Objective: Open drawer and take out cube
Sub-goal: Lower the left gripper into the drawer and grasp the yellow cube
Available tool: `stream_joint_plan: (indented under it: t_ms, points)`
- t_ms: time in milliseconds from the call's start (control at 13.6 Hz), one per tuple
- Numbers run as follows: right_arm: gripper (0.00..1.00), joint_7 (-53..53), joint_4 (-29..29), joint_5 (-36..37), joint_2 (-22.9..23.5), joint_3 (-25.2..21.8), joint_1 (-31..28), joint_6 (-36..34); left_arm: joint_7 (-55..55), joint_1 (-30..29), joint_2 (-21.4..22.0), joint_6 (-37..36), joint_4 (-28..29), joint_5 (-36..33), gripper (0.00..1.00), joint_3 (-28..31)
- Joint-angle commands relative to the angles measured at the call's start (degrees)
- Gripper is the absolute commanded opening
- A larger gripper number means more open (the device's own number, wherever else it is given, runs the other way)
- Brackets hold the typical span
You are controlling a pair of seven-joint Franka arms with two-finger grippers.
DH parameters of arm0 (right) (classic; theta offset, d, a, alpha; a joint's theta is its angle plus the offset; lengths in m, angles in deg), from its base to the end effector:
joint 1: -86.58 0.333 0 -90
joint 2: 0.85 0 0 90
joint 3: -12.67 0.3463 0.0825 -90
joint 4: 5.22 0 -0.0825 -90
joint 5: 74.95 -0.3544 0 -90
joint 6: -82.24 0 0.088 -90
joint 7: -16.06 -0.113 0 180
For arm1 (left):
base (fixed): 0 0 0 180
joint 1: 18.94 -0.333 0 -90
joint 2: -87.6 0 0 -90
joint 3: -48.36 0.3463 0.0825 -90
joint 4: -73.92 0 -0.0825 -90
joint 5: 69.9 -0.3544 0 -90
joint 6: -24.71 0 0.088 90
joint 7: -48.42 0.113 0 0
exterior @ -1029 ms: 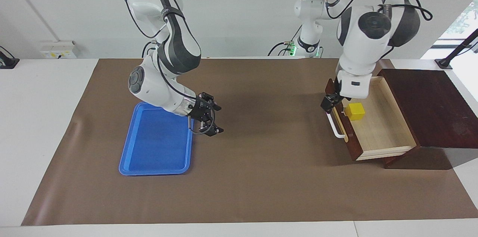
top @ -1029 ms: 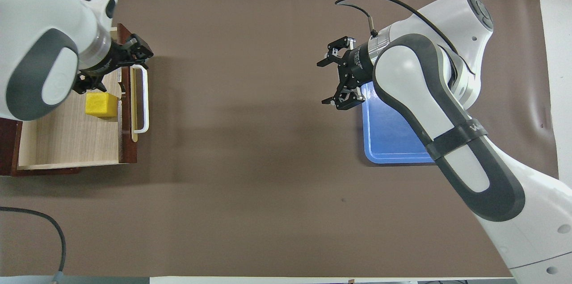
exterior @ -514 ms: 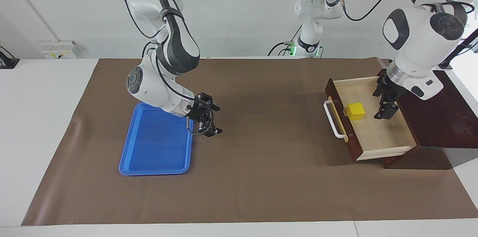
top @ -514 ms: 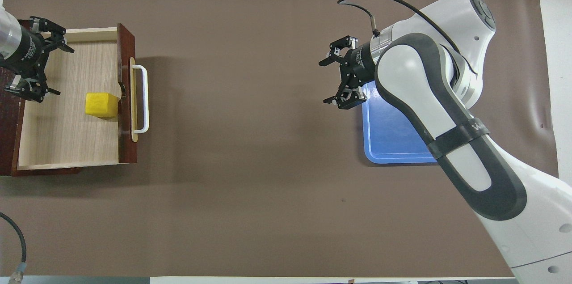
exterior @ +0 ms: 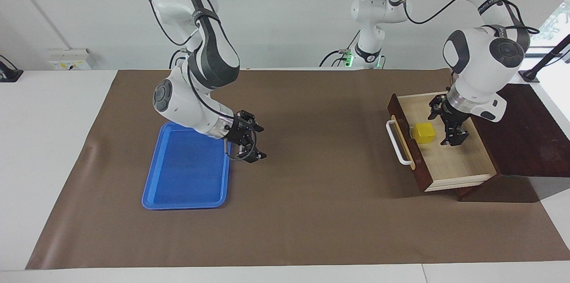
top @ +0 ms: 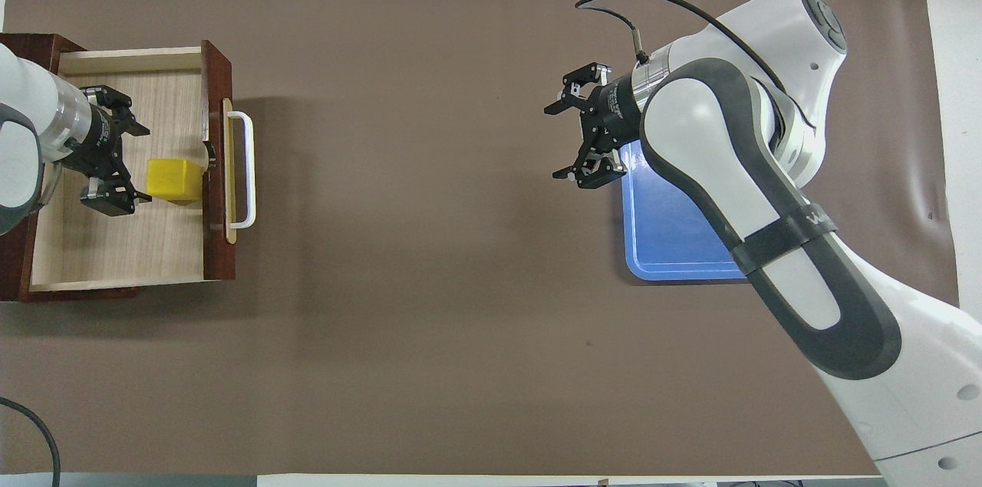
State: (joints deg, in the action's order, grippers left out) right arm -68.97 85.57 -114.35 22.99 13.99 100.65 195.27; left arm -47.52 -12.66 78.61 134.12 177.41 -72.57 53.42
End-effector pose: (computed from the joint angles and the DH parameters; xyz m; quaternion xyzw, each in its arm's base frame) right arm 0.6285 0.2164 0.4431 -0.6933 0.6491 0.2489 0.1898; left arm 0.5763 -0.0114 0.4858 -0.6832 -0.7292 -0.0039 0.0388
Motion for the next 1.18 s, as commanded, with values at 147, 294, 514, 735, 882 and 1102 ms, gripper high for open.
stream_joint_plan:
  t_ms: [147, 294, 514, 735, 882, 1102]
  points:
    - [0.97, -0.1, 0.1, -0.5, 0.2, 0.2, -0.2, 0.2, -2.0, 0.7, 3.0, 4.8, 7.7, 0.6, 1.00, 0.2]
    - [0.97, -0.2, 0.1, -0.5, 0.2, 0.2, -0.1, 0.3, -2.8, 0.7, 3.5, 5.6, 8.1, 0.6, 0.68, 0.2]
    - [0.97, -0.2, 0.1, -0.5, 0.2, 0.2, 0.0, 0.3, -3.0, 0.7, 2.8, 5.6, 6.7, 0.6, 0.00, 0.2]
    - [0.97, -0.2, 0.2, -0.5, 0.1, 0.2, 0.2, 0.8, -3.1, 0.9, -0.3, 1.1, -1.2, 0.6, 0.00, -0.1]
    - [0.97, -0.2, 0.1, -0.5, 0.1, 0.2, 0.1, 0.8, -3.4, 1.2, -2.6, -4.6, -8.7, 0.7, 0.00, -0.8]
    - [0.97, -0.2, 0.2, -0.5, 0.2, 0.2, 0.1, 0.4, -6.3, 1.2, -5.9, -11.4, -18.3, 1.9, 0.00, -4.5]
